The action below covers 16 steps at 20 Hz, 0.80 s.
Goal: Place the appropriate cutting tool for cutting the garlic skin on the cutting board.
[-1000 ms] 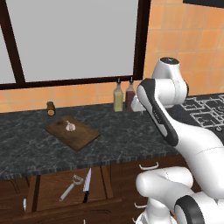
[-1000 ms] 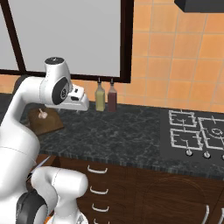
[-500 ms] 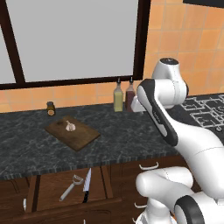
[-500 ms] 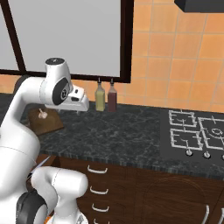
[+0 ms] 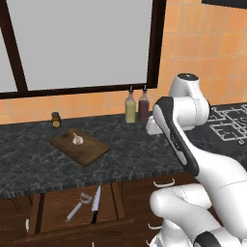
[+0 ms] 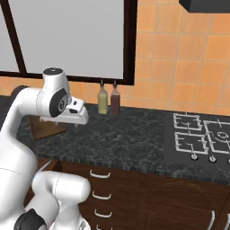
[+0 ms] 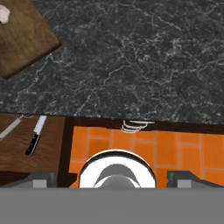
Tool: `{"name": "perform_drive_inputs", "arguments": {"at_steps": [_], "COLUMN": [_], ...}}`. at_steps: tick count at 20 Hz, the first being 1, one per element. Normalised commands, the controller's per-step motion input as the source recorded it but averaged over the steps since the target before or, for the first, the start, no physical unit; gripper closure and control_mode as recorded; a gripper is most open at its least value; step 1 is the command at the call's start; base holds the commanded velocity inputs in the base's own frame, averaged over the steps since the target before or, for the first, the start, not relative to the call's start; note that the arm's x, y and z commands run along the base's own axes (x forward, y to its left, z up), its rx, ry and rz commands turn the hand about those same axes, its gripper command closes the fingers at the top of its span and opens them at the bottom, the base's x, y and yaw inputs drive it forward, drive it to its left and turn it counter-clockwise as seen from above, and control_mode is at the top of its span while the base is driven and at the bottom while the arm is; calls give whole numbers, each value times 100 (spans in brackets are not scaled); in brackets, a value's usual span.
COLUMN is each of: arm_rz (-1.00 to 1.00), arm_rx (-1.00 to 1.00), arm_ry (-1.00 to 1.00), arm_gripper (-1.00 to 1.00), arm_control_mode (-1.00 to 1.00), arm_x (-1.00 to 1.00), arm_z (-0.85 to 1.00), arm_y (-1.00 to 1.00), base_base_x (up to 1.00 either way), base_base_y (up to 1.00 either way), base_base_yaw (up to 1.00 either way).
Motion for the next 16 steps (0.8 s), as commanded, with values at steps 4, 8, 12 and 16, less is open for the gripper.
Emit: {"name": "perform_drive_inputs", "arguments": {"at_steps": [4,8,12,16], "arm_rz": [0,0,0,0], "arm_rx": [0,0,0,0], "arm_ry": [0,0,0,1], "arm_gripper": [-100,-100,-100,-100], "arm_control_mode": [-100,-100,-100,-100], "arm_x": [-27,-5,0,0], "arm_z": [-33,-31,-34,-48], "arm_y": [47,100,100,100], "base_base_x": [0,0,0,0], "base_base_y": [0,0,0,0], "base_base_yaw": [0,0,0,0]}}
